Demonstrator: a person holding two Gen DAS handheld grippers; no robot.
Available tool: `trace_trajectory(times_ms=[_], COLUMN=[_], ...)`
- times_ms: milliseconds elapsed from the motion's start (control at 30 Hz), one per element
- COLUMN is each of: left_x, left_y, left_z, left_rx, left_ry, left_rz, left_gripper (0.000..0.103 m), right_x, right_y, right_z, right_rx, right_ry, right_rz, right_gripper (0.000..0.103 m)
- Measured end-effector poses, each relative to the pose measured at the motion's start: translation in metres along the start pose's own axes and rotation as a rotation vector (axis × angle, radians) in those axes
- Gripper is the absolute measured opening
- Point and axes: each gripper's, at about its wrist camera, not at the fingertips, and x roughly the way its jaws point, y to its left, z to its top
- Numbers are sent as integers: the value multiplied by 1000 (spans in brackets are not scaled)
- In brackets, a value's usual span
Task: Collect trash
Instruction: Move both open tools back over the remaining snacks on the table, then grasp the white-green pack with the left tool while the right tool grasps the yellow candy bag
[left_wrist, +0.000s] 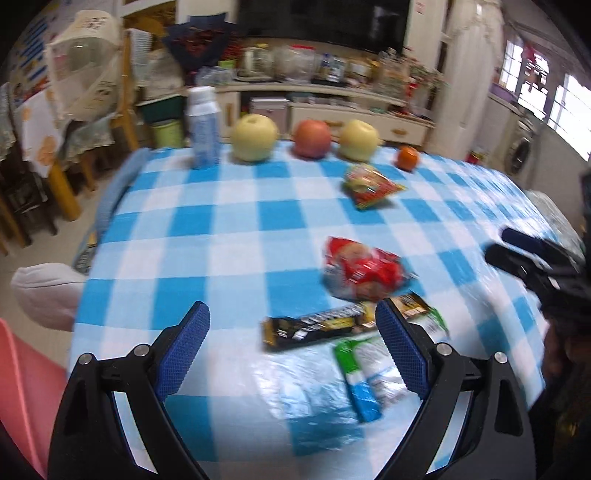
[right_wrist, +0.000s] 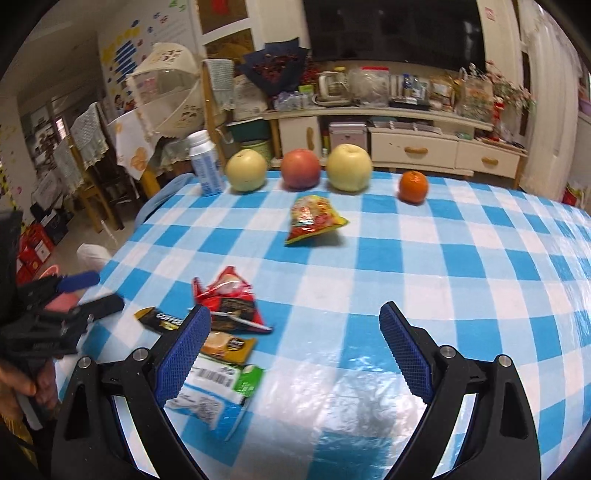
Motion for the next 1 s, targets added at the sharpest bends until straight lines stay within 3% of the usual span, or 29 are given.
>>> trace_trajectory(times_ms=[133,200,300,400,633,1000], left_x=[6,9,16,24,47,60], left_y=[-31,-48,-67,-74,-76,-91], left_z=[-11,-18,-25,-29,-31,-25], left_rx=[96,172,274,315,319,336], left_ry=[46,60,84,112,171,168], left_rz=[-151,-184,-190,-190,-181,-212], left_gripper=[92,92,92,92,92,92], right_x=[6,10,16,22,37,71], right_y=[-20,-26,-32,-35,-43,-37], right_z=[3,4,6,8,14,32], right_rx=[48,62,79,94,116,138], right_ry=[20,31,47,63,88,83], right_rz=[-3,-5,3,21,23,81], right_gripper=[92,92,92,92,92,92])
